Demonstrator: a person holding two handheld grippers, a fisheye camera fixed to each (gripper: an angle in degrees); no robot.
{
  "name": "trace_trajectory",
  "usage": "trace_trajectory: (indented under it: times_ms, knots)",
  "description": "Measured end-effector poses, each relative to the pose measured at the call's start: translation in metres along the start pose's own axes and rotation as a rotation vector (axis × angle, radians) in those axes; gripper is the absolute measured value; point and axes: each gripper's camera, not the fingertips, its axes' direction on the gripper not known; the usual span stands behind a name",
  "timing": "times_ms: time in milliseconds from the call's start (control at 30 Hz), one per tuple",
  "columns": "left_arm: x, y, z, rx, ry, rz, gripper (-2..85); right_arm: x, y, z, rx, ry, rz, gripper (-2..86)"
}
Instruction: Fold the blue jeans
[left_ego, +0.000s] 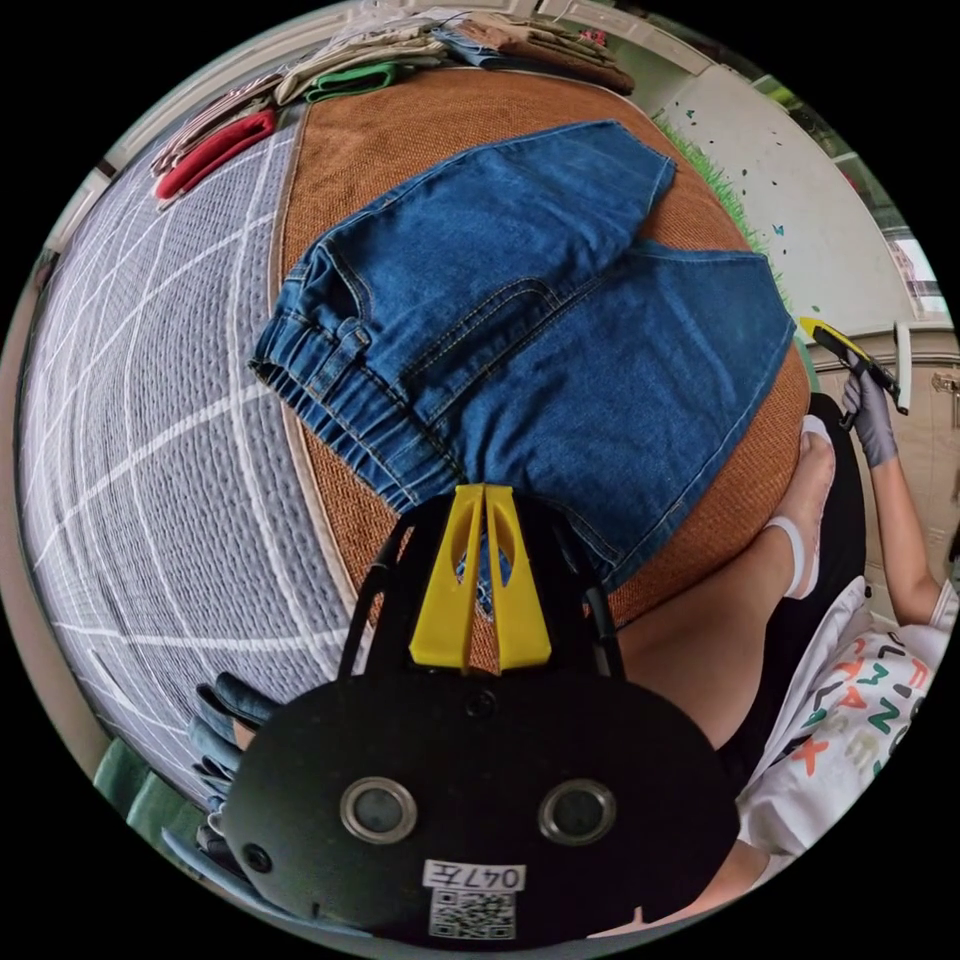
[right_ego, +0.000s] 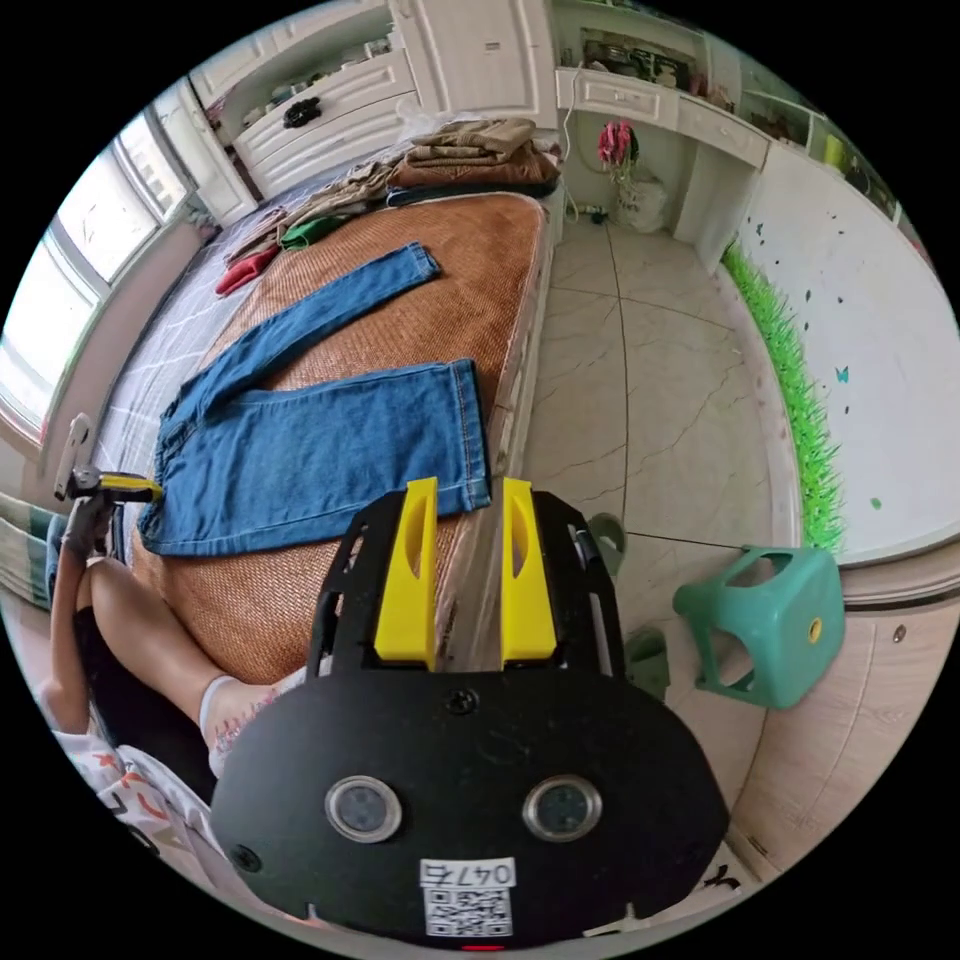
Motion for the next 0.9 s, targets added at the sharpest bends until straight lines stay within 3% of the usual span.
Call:
trace_trajectory:
  times_ms: [167,333,467,633,767,900]
  knots:
    - [-0.006,0.004,0.001,0.012,0.005,-0.005,-0.8,0.007,0.002,0.018,-0.091,-0.032,0.075,0.5]
    - [-0.014,0.006,0.002,0.007,0.02,-0.005,-0.8,-0.015,0.013,-0.014,0.032,0.008,0.036,-1.0]
    - [-0.023,0.009,0.003,0.01,0.048,-0.018,-0.8,-0.072,0.015,-0.043,0.185,-0.112,-0.167,-1.2]
    - [-0.031,0.016,0.004,0.026,0.065,-0.029,-0.9,-0.149,0.021,-0.031,0.128,-0.015,-0.424,-0.6]
    - [-0.035,0.023,0.005,0.038,0.067,-0.03,-0.9,-0.106,0.038,-0.027,0.218,0.179,-0.184,3.1]
    - [-0.04,0.024,0.008,0.018,0.08,-0.032,-0.8,-0.025,0.043,-0.009,0.101,0.145,0.054,6.8]
